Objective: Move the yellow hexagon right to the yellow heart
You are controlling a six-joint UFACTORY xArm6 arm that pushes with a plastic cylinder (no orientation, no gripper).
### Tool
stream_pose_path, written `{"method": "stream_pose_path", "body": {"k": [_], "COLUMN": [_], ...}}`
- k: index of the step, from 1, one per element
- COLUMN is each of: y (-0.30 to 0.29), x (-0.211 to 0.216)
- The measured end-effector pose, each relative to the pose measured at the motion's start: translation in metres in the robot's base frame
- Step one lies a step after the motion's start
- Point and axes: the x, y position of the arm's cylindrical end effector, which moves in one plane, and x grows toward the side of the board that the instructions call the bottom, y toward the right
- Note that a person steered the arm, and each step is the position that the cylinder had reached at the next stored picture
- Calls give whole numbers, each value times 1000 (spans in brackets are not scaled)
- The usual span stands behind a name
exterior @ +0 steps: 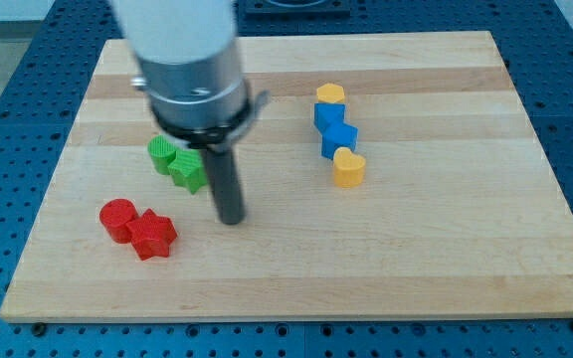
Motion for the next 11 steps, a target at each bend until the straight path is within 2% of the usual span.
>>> {"method": "stream_pose_path", "body": {"k": [1,2,5,7,9,10,11], "y": [35,49,64,160,178,186,186], "x": [-22,-66,-190,-180,-124,-115,-68]}}
